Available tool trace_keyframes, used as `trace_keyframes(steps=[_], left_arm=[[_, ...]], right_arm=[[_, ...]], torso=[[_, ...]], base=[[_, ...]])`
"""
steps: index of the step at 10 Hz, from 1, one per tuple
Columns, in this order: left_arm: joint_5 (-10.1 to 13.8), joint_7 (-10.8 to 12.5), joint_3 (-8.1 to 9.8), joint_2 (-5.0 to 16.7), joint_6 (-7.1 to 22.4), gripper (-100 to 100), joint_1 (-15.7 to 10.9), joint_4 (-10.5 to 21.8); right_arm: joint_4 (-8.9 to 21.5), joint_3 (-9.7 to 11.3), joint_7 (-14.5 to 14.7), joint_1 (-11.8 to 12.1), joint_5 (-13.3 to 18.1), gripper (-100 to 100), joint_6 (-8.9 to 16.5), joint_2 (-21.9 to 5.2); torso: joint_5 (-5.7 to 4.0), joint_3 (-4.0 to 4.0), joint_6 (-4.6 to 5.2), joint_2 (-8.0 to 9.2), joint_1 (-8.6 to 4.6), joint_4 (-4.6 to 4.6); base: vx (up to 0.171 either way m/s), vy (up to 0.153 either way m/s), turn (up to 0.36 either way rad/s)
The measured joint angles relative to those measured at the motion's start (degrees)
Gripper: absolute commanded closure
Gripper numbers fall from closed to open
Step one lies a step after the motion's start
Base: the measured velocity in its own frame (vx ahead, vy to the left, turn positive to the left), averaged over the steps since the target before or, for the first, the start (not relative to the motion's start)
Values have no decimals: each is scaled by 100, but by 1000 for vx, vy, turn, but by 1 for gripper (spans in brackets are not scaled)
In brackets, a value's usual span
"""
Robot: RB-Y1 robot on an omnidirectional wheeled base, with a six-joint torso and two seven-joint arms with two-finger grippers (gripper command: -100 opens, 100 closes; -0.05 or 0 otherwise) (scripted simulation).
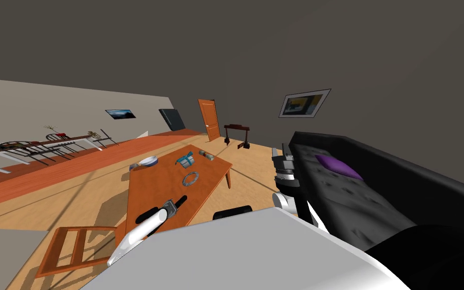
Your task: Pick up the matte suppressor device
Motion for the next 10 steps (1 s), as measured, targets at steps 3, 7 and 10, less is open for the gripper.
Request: trace_keyframes(steps=[3,7,10], left_arm=[[-3,1,-2,-5,-14,100,-1,9],[-4,1,-2,-5,-16,100,-1,9],[85,-5,45,97,187,0,51,-165]], right_arm=[[0,1,0,-1,0,0,0,1],[0,1,0,-1,0,0,0,1],[0,1,0,-1,0,0,0,1]], torso=[[-6,7,2,11,-18,4],[-8,9,0,15,-22,4],[-14,17,0,27,-40,8]], base=[[0,0,0],[-8,-10,-4],[-21,-33,0]])
